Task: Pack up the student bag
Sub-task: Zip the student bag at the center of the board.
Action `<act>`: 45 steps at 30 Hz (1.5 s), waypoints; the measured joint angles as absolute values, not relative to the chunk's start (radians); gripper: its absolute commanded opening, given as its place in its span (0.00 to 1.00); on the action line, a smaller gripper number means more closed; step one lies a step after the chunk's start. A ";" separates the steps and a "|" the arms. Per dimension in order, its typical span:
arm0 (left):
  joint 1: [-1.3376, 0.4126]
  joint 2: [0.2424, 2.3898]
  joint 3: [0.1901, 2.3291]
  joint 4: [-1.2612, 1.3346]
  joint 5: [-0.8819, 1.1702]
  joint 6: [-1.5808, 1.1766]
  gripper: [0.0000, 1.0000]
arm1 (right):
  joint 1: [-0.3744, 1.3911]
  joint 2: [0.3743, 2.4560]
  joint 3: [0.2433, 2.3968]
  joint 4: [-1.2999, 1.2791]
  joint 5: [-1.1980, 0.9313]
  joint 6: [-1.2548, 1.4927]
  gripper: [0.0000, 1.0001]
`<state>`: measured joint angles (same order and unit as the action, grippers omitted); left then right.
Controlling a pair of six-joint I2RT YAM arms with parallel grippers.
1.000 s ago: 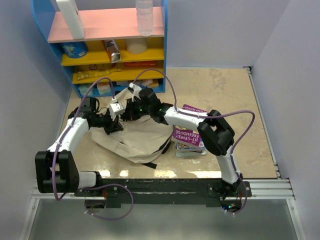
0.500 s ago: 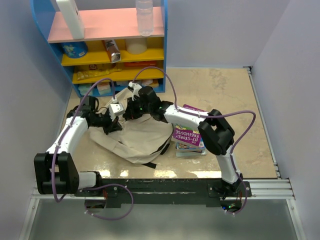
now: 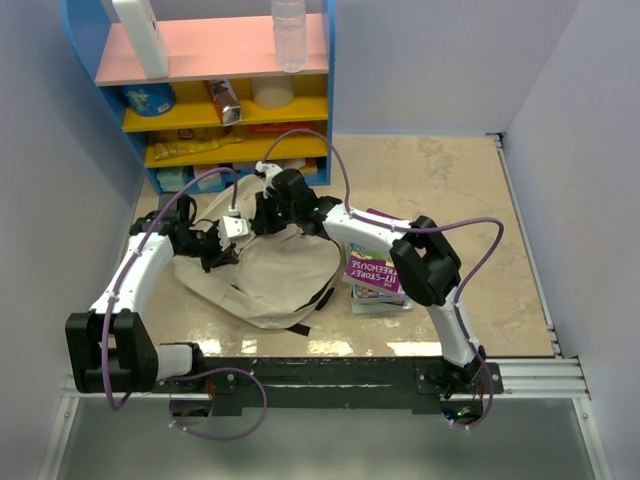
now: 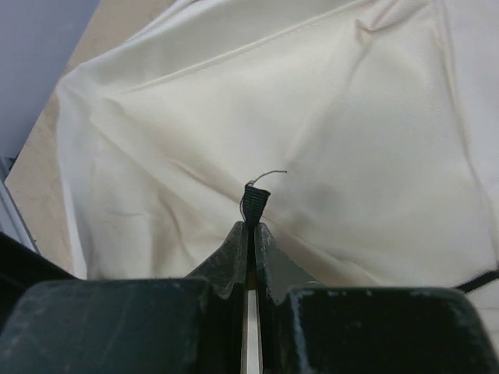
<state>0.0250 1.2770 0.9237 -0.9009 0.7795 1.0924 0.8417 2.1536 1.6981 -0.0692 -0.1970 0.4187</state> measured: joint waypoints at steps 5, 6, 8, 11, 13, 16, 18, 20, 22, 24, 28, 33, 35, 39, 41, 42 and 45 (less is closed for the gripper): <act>0.025 1.270 0.924 -0.934 0.772 1.138 0.00 | 0.821 2.155 1.704 -0.088 -0.155 0.407 0.00; 0.025 1.269 0.924 -0.941 0.772 1.146 0.00 | 0.815 2.155 1.709 -0.096 -0.141 0.405 0.00; 0.025 1.267 0.924 -0.949 0.773 1.158 0.00 | 0.805 2.156 1.721 -0.111 -0.117 0.400 0.00; 0.025 1.264 0.924 -0.960 0.772 1.188 0.00 | 0.797 2.156 1.737 -0.116 -0.067 0.398 0.00; 0.025 1.262 0.924 -0.964 0.773 1.213 0.00 | 0.797 2.156 1.742 -0.121 -0.041 0.398 0.00; 0.025 1.262 0.925 -0.983 0.774 1.261 0.00 | 0.797 2.158 1.754 -0.141 0.007 0.400 0.00; 0.025 1.262 0.928 -1.001 0.774 1.300 0.00 | 0.797 2.167 1.768 -0.151 0.040 0.401 0.00; 0.025 1.262 0.932 -1.007 0.774 1.325 0.00 | 0.798 2.186 1.790 -0.167 0.065 0.403 0.00; 0.025 1.262 0.934 -1.011 0.770 1.340 0.00 | 0.799 2.206 1.816 -0.174 0.100 0.405 0.00; 0.025 1.262 0.934 -1.021 0.759 1.354 0.00 | 0.799 2.223 1.834 -0.176 0.152 0.408 0.00; 0.024 1.262 0.934 -1.015 0.756 1.372 0.00 | 0.805 2.247 1.869 -0.213 0.221 0.422 0.00; 0.023 1.262 0.936 -1.000 0.755 1.381 0.00 | 0.810 2.271 1.924 -0.248 0.270 0.430 0.41; 0.022 1.263 0.939 -1.048 0.739 1.379 0.10 | 0.806 2.279 1.930 -0.237 0.348 0.414 0.60; 0.030 1.279 0.942 -1.215 0.719 1.367 0.22 | 0.719 2.270 1.898 -0.169 0.427 0.396 0.77; 0.046 1.299 0.961 -1.254 0.723 1.361 0.26 | 0.672 2.218 1.799 -0.123 0.431 0.405 0.79; 0.057 1.317 0.987 -1.274 0.729 1.354 0.28 | 0.653 2.181 1.735 -0.107 0.432 0.414 0.78; 0.095 1.377 1.108 -1.290 0.767 1.324 0.33 | 0.636 2.072 1.588 -0.085 0.428 0.443 0.73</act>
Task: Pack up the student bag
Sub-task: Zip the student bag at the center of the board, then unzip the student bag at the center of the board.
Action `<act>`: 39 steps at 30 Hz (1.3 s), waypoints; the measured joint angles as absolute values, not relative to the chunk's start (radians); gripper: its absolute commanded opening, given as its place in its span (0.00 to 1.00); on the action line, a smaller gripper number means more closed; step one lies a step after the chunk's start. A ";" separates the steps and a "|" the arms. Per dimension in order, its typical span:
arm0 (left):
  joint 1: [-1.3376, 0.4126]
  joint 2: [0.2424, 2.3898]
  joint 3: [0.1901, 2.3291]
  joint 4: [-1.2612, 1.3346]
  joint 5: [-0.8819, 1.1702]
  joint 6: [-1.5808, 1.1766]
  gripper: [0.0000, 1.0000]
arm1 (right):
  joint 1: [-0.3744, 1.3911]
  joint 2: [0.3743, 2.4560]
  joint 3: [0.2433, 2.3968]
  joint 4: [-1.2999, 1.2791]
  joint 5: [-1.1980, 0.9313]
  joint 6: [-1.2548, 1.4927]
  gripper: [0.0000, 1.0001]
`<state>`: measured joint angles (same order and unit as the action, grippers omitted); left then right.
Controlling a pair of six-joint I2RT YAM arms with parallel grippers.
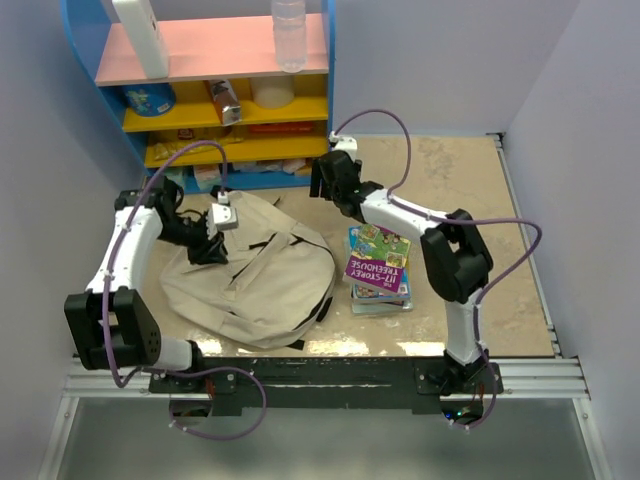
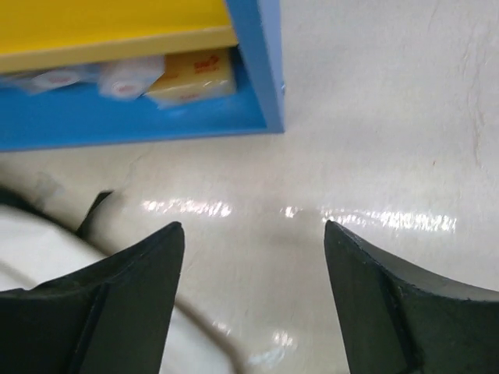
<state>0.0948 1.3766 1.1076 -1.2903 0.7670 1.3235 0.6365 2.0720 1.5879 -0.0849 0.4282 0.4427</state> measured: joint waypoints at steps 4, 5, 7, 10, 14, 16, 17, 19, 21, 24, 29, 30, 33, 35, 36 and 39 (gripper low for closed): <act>0.110 1.440 1.242 -1.231 0.830 1.230 0.38 | 0.678 1.929 1.454 -0.058 0.401 0.471 0.66; 0.107 1.453 1.261 -1.208 0.845 1.201 0.38 | 0.691 1.901 1.427 -0.046 0.397 0.470 0.65; 0.089 1.480 1.296 -1.172 0.864 1.149 0.39 | 0.726 1.847 1.374 -0.025 0.389 0.453 0.63; 0.024 1.515 1.323 -1.102 0.883 1.083 0.43 | 0.775 1.807 1.322 0.000 0.363 0.426 0.63; -0.097 1.563 1.323 -0.977 0.889 1.003 0.47 | 0.809 1.762 1.202 0.014 0.337 0.410 0.63; -0.137 1.609 1.329 -0.933 0.891 0.988 0.50 | 0.815 1.735 1.139 -0.001 0.334 0.408 0.63; -0.155 1.649 1.340 -0.919 0.889 0.986 0.51 | 0.820 1.724 1.116 -0.007 0.330 0.409 0.63; -0.181 1.745 1.381 -0.886 0.877 0.982 0.52 | 0.830 1.705 1.088 -0.018 0.330 0.411 0.63; -0.194 1.847 1.428 -0.863 0.852 0.982 0.53 | 0.844 1.688 1.073 -0.026 0.331 0.414 0.63; -0.199 1.958 1.475 -0.828 0.803 0.986 0.53 | 0.863 1.682 1.071 -0.030 0.331 0.419 0.63; -0.202 2.032 1.482 -0.775 0.715 0.990 0.42 | 0.872 1.689 1.071 -0.032 0.329 0.418 0.60; -0.204 2.038 1.482 -0.761 0.698 0.990 0.38 | 0.872 1.695 1.071 -0.032 0.329 0.419 0.59; -0.208 2.042 1.468 -0.709 0.669 0.990 0.14 | 0.873 1.713 1.071 -0.033 0.322 0.419 0.58; -0.211 2.042 1.443 -0.657 0.643 0.987 0.00 | 0.881 1.722 1.069 -0.035 0.321 0.423 0.57; -0.212 2.042 1.427 -0.629 0.637 0.988 0.00 | 0.886 1.725 1.066 -0.035 0.321 0.426 0.57; -0.212 2.030 1.397 -0.575 0.631 0.978 0.00 | 0.904 1.736 1.048 -0.031 0.320 0.434 0.55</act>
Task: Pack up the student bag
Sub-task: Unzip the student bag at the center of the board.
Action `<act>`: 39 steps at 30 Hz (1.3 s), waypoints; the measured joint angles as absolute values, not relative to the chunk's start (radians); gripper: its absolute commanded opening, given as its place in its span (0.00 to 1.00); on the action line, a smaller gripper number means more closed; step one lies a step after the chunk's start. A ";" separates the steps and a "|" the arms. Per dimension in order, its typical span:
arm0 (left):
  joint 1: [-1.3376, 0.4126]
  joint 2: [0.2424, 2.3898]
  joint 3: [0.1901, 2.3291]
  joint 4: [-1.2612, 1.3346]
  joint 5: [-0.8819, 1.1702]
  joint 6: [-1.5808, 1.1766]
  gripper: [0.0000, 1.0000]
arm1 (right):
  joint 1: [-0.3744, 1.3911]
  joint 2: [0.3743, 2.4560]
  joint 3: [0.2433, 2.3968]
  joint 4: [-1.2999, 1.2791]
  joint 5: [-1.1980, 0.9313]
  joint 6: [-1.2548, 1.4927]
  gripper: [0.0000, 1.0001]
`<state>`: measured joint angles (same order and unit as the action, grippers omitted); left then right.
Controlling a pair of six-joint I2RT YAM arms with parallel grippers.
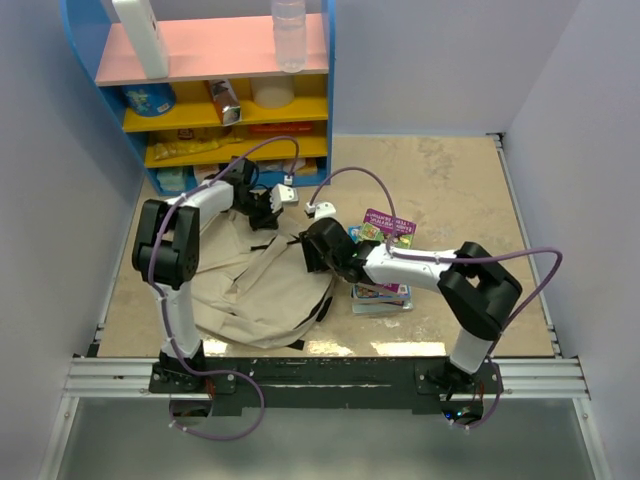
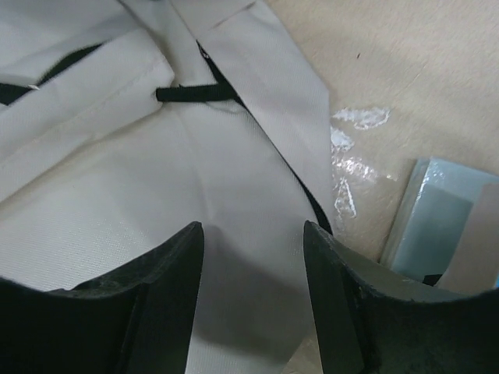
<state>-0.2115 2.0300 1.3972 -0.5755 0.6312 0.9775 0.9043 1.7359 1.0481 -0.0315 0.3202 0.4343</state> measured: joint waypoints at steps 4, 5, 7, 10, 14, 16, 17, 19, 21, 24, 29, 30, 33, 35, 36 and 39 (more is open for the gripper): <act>-0.203 1.982 1.370 -0.549 0.630 0.951 0.00 | 0.915 1.777 1.041 -0.030 0.325 0.437 0.55; -0.195 1.966 1.372 -0.552 0.633 0.942 0.00 | 0.915 1.788 1.041 -0.029 0.328 0.435 0.56; -0.171 1.932 1.387 -0.567 0.652 0.925 0.00 | 0.913 1.800 1.044 -0.030 0.334 0.429 0.59; -0.139 1.871 1.412 -0.573 0.678 0.903 0.00 | 0.898 1.802 1.057 -0.019 0.337 0.409 0.61; -0.120 1.785 1.421 -0.579 0.709 0.890 0.02 | 0.848 1.804 1.087 0.035 0.318 0.340 0.66; -0.121 1.769 1.419 -0.586 0.721 0.889 0.09 | 0.833 1.816 1.111 0.056 0.303 0.297 0.67; -0.121 1.768 1.416 -0.587 0.725 0.889 0.11 | 0.826 1.829 1.129 0.068 0.285 0.265 0.69; -0.122 1.773 1.406 -0.596 0.726 0.886 0.13 | 0.827 1.855 1.152 0.090 0.251 0.216 0.70; -0.121 1.784 1.392 -0.611 0.725 0.882 0.14 | 0.837 1.869 1.155 0.104 0.224 0.165 0.71; -0.113 1.797 1.368 -0.627 0.726 0.882 0.14 | 0.852 1.879 1.155 0.106 0.192 0.104 0.69; -0.071 1.809 1.359 -0.643 0.729 0.882 0.15 | 0.872 1.907 1.190 0.104 0.182 0.019 0.64; -0.062 1.810 1.359 -0.646 0.729 0.882 0.15 | 0.877 1.922 1.208 0.104 0.182 0.003 0.63; -0.044 1.812 1.359 -0.647 0.729 0.883 0.15 | 0.884 1.973 1.250 0.103 0.183 -0.033 0.57; -0.039 1.814 1.359 -0.648 0.729 0.883 0.15 | 0.888 2.001 1.269 0.098 0.188 -0.050 0.51; -0.039 1.814 1.359 -0.648 0.729 0.883 0.15 | 0.889 2.017 1.279 0.093 0.191 -0.054 0.49; -0.038 1.815 1.354 -0.649 0.729 0.883 0.15 | 0.890 2.061 1.305 0.083 0.198 -0.062 0.43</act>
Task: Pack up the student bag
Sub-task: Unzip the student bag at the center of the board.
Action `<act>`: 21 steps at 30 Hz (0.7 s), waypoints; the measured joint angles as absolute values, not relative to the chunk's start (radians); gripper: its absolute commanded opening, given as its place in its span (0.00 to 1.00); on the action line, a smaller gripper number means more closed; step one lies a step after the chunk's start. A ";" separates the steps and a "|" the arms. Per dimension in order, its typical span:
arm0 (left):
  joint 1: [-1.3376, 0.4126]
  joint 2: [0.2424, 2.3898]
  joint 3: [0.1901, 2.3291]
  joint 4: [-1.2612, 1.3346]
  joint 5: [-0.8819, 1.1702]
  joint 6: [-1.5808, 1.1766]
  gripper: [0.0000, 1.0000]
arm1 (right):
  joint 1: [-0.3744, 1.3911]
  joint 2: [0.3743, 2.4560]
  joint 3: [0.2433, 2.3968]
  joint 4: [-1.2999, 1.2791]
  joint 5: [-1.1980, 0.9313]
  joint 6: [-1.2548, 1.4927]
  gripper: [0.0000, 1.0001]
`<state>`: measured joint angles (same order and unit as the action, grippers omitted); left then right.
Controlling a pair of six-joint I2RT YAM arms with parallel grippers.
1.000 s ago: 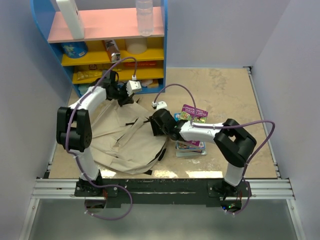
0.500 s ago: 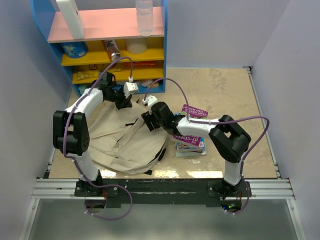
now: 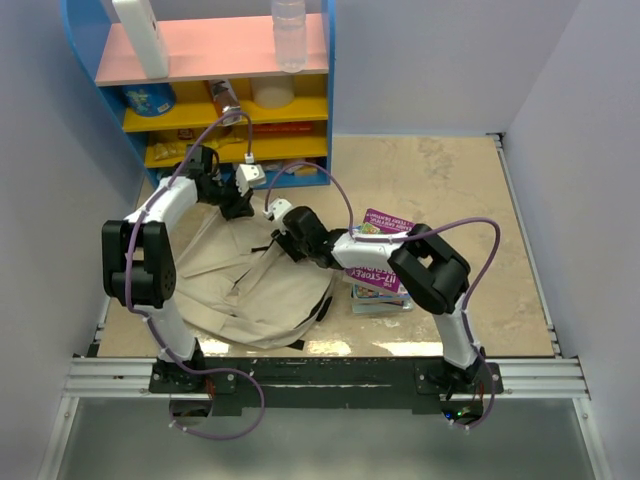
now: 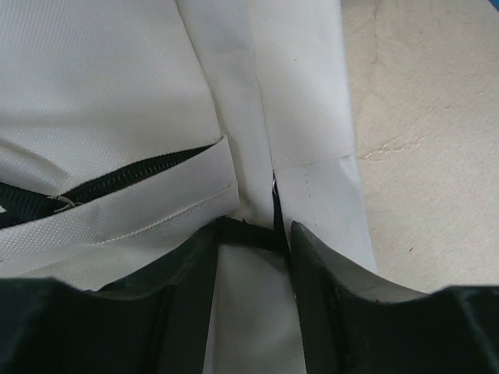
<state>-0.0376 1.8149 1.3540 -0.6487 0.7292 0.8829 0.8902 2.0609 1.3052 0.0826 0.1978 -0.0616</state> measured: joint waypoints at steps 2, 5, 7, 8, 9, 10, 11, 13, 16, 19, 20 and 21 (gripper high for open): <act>-0.035 1.815 1.347 -0.649 0.729 0.883 0.15 | 0.891 2.075 1.328 0.079 0.204 -0.062 0.32; -0.031 1.816 1.333 -0.645 0.729 0.883 0.15 | 0.891 2.079 1.338 0.076 0.212 -0.059 0.13; -0.030 1.816 1.315 -0.636 0.728 0.883 0.15 | 0.892 2.080 1.340 0.076 0.218 -0.060 0.05; -0.029 1.816 1.304 -0.631 0.727 0.882 0.15 | 0.891 2.080 1.342 0.077 0.220 -0.057 0.03; -0.029 1.816 1.290 -0.620 0.725 0.883 0.15 | 0.889 2.080 1.344 0.076 0.223 -0.056 0.03; -0.028 1.816 1.275 -0.611 0.723 0.882 0.15 | 0.885 2.080 1.346 0.076 0.225 -0.055 0.02; -0.028 1.817 1.263 -0.605 0.720 0.881 0.15 | 0.879 2.080 1.347 0.078 0.226 -0.054 0.02; -0.028 1.821 1.238 -0.590 0.714 0.881 0.15 | 0.865 2.080 1.349 0.079 0.224 -0.053 0.01; -0.027 1.830 1.219 -0.574 0.709 0.881 0.15 | 0.840 2.080 1.361 0.076 0.210 -0.053 0.00; -0.027 1.833 1.209 -0.554 0.704 0.879 0.15 | 0.830 2.074 1.375 0.075 0.194 -0.053 0.00; -0.027 1.833 1.207 -0.549 0.703 0.878 0.15 | 0.828 2.069 1.376 0.076 0.191 -0.052 0.00; -0.027 1.833 1.204 -0.542 0.702 0.876 0.15 | 0.825 2.061 1.376 0.075 0.187 -0.052 0.00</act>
<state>-0.0273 1.8328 1.2041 -0.5415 0.7025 0.8761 0.8249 2.0605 1.3762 0.0753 0.1871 -0.0521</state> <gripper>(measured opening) 0.152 0.025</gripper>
